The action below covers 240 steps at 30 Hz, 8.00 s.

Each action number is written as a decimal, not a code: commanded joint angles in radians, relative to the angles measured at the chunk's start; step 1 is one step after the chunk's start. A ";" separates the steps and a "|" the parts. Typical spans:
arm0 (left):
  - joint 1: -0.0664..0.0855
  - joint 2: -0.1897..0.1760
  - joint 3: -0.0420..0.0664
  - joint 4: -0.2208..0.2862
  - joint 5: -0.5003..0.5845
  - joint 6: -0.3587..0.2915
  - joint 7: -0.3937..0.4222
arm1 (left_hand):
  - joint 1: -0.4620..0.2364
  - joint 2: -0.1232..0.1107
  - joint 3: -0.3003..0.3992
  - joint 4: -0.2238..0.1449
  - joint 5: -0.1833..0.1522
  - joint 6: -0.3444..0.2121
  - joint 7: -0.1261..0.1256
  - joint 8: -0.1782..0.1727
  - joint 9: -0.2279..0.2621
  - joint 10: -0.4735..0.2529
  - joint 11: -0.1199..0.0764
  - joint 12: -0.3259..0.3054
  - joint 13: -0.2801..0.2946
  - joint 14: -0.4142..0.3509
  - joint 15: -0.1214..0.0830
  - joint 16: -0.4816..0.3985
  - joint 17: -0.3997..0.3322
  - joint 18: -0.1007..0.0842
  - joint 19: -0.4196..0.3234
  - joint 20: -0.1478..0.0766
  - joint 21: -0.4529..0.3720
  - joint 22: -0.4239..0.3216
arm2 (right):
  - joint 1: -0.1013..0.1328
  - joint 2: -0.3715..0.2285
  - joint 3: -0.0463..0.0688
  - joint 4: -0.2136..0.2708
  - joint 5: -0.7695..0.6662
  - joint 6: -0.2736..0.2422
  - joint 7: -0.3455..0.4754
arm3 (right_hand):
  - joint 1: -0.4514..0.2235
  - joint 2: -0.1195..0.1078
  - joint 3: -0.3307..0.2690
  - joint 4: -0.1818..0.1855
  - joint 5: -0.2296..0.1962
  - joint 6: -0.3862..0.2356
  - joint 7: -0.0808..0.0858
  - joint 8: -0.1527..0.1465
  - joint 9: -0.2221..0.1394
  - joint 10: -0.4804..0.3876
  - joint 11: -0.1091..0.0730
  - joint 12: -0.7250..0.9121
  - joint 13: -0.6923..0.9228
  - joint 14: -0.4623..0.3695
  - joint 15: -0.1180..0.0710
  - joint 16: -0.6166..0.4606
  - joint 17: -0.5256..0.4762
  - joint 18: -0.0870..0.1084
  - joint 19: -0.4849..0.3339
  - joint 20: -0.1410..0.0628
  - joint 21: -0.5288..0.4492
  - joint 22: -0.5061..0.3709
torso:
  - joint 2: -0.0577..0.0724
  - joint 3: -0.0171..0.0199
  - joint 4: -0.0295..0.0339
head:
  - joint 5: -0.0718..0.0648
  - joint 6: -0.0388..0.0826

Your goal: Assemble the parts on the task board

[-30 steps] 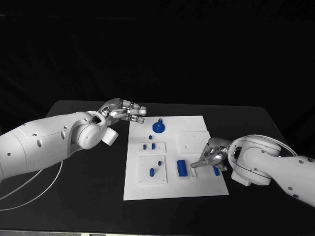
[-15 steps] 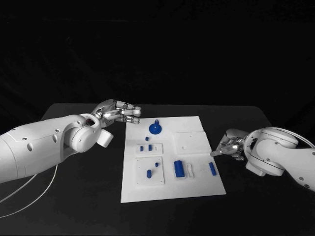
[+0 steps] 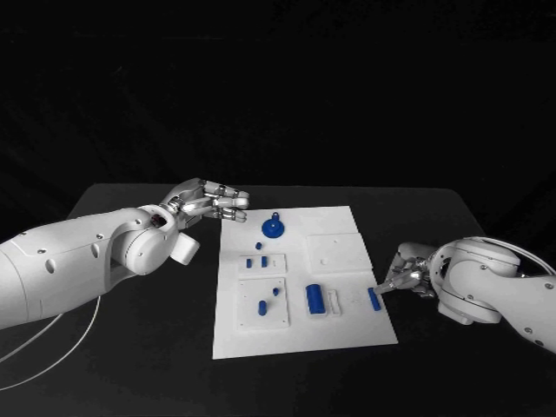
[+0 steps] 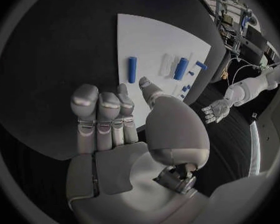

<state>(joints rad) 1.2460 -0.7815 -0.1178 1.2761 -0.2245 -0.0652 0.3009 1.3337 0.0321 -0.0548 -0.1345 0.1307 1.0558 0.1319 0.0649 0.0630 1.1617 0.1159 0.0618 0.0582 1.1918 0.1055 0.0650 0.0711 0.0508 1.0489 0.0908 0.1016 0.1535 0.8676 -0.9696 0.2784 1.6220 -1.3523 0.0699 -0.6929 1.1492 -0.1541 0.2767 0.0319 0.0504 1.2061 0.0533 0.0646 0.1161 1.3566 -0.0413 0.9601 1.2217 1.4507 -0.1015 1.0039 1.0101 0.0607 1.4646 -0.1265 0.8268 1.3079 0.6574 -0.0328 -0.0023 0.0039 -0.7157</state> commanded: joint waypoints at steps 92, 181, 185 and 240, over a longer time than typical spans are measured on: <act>-0.001 -0.009 -0.012 0.014 -0.031 0.020 -0.047 | 0.000 -0.007 -0.022 0.021 -0.004 -0.033 0.012 -0.001 0.000 -0.019 0.008 0.000 0.000 -0.006 0.007 -0.001 0.000 -0.005 -0.003 0.005 0.003 -0.005 | -0.037 0.119 -0.065 0.008 0.239 -0.239 0.039 | -0.022 0.099 0.155 -0.269 0.318 0.022 0.001 0.000 -0.017 -0.027 -0.003 -0.029 -0.041 0.000 -0.001 -0.009 -0.015 -0.003 0.044 0.002 0.013 0.099 | 0.001 -0.0001 -0.0010 | 0.026 -0.019; -0.001 -0.013 -0.012 0.009 -0.030 0.049 -0.077 | -0.003 -0.021 -0.015 0.050 -0.007 -0.045 0.017 -0.001 0.000 -0.033 0.013 0.000 0.001 -0.020 0.012 -0.002 0.000 -0.003 -0.008 0.011 -0.003 -0.014 | -0.009 0.117 -0.083 0.029 0.157 -0.108 0.000 | -0.154 -0.007 0.164 0.021 0.150 0.053 -0.021 -0.001 -0.026 -0.008 -0.009 -0.030 -0.053 0.003 -0.003 -0.010 -0.007 -0.012 0.048 0.000 0.005 0.101 | 0.001 0.0038 -0.0028 | 0.029 -0.027; -0.001 -0.012 -0.012 0.006 -0.031 0.049 -0.078 | -0.003 -0.021 -0.015 0.050 -0.007 -0.045 0.017 -0.001 0.000 -0.033 0.013 0.000 0.001 -0.020 0.012 -0.002 0.000 -0.003 -0.008 0.011 -0.003 -0.014 | -0.009 0.113 -0.082 0.030 0.152 -0.106 0.000 | -0.159 0.017 0.178 -0.044 0.196 0.053 -0.022 -0.001 -0.029 -0.009 -0.010 -0.030 -0.052 0.003 -0.003 -0.010 -0.007 -0.013 0.047 -0.001 0.005 0.100 | 0.001 0.0041 -0.0017 | 0.029 -0.028; -0.001 -0.013 -0.012 -0.005 -0.034 0.047 -0.085 | -0.001 -0.016 -0.015 0.051 -0.006 -0.044 0.016 -0.001 0.000 -0.033 0.013 0.000 0.001 -0.020 0.012 -0.002 0.000 -0.003 -0.007 0.011 -0.002 -0.018 | -0.010 0.085 -0.071 0.043 0.175 -0.058 0.089 | -0.101 0.018 0.040 0.024 0.115 0.062 -0.022 0.000 -0.032 -0.004 -0.009 -0.025 -0.049 0.004 -0.002 -0.004 0.001 -0.012 0.047 0.001 0.014 0.102 | 0.000 0.0009 -0.0006 | 0.035 -0.028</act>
<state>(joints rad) 1.2445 -0.7949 -0.1306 1.2698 -0.2641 -0.0315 0.2121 1.3302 0.0197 -0.0676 -0.0890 0.1268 1.0198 0.1498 0.0649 0.0630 1.1345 0.1290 0.0618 0.0582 1.1773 0.1198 0.0650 0.0709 0.0520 1.0417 0.0981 0.1016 0.1366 0.8588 -0.8819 0.2071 1.6610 -1.1969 -0.0177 -0.6372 1.0583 -0.1343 0.3165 0.0529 0.1704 1.2621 0.0288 0.0580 0.0835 1.3454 -0.0481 0.9329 1.1727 1.4539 -0.0979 0.9963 1.0097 0.0532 1.4684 -0.1229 0.8367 1.3074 0.6579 -0.0311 -0.0027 0.0383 -0.7428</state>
